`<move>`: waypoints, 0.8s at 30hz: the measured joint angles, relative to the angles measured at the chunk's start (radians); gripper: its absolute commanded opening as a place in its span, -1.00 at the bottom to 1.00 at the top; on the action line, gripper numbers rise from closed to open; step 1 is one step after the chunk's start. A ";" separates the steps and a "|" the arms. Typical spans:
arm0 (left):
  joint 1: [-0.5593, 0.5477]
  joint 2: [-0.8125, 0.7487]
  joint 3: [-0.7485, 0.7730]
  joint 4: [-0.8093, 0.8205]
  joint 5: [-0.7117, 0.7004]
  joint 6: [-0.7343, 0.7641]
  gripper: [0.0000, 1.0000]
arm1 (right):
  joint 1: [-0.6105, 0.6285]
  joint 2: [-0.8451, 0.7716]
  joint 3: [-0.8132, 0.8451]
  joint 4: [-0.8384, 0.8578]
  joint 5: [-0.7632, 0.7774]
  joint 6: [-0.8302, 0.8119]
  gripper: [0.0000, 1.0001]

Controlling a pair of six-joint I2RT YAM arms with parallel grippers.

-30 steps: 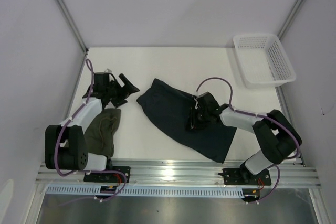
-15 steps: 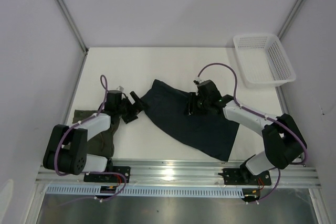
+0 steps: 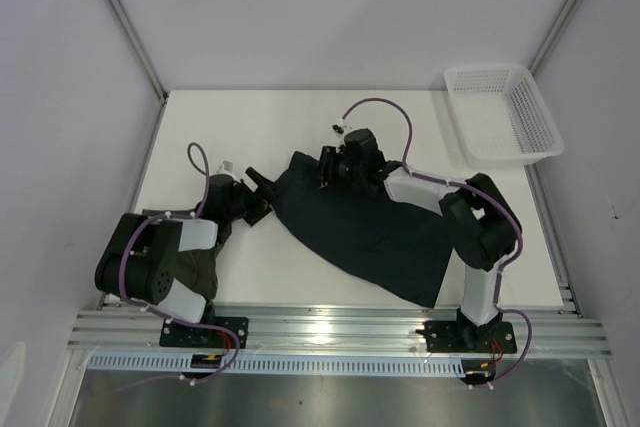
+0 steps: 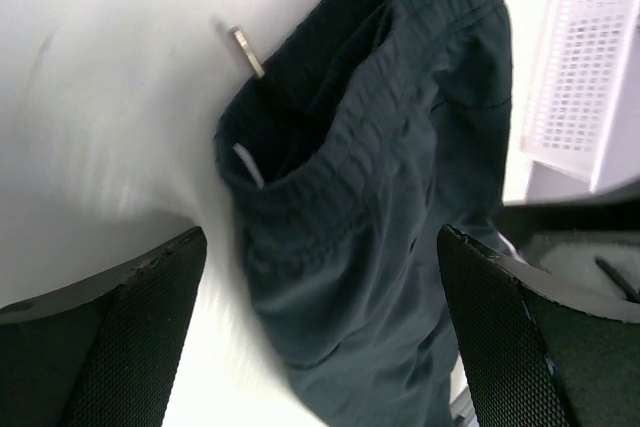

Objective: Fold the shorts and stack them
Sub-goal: Fold the shorts

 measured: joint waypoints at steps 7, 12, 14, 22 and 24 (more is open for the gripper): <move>0.000 0.140 0.008 0.227 0.037 -0.064 0.98 | -0.013 0.199 0.099 0.147 -0.105 0.094 -0.24; -0.003 0.184 0.046 0.245 0.042 -0.078 0.98 | -0.023 0.291 0.133 0.163 -0.134 0.127 -0.27; -0.005 0.200 0.071 0.229 0.039 -0.082 0.97 | -0.026 0.309 0.136 0.162 -0.133 0.135 -0.28; -0.014 0.253 0.119 0.235 0.002 -0.114 0.64 | -0.023 0.322 0.136 0.160 -0.134 0.147 -0.33; -0.020 0.269 0.130 0.235 -0.013 -0.115 0.54 | -0.021 0.323 0.136 0.160 -0.136 0.147 -0.33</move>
